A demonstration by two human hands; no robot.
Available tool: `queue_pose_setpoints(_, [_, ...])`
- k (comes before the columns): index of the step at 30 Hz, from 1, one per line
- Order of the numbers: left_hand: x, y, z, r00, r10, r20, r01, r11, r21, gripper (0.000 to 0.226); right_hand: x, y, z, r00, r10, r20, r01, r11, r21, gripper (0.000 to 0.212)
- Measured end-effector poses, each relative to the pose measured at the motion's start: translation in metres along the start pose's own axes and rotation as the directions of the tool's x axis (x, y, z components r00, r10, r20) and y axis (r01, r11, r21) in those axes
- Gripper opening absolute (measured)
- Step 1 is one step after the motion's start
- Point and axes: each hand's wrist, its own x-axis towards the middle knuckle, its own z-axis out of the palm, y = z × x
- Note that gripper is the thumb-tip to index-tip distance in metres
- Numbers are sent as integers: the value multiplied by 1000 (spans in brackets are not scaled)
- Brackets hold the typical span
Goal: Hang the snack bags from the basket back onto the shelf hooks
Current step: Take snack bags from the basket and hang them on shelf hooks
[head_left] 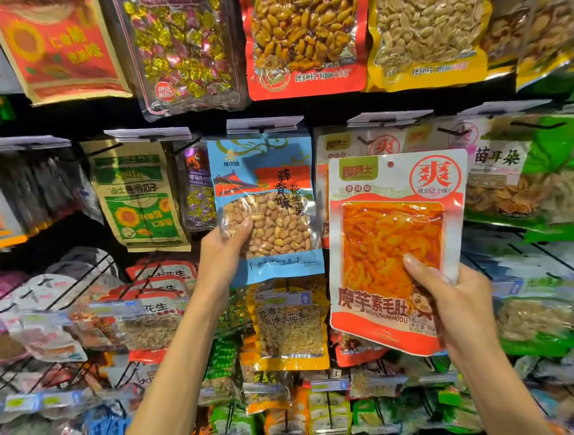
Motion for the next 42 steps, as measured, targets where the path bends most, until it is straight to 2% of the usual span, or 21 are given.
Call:
queue_pose_setpoints(21, [15, -3, 2, 1000, 4, -3, -4, 1000, 13, 33, 13, 7, 2, 1000, 16, 0, -16, 999, 39, 13])
queue_pose_setpoints(31, [28, -9, 10, 998, -66, -12, 67, 997, 27, 29, 40, 4, 8, 999, -28, 39, 26, 998, 49, 19])
queue_pose_setpoints(37, [54, -10, 15, 999, -48, 17, 46, 995, 89, 29, 69, 3, 17, 996, -74, 51, 73, 997, 34, 11])
queue_pose_setpoints(42, [63, -9, 22, 998, -68, -12, 69, 994, 87, 22, 83, 5, 22, 997, -44, 64, 38, 996, 78, 9])
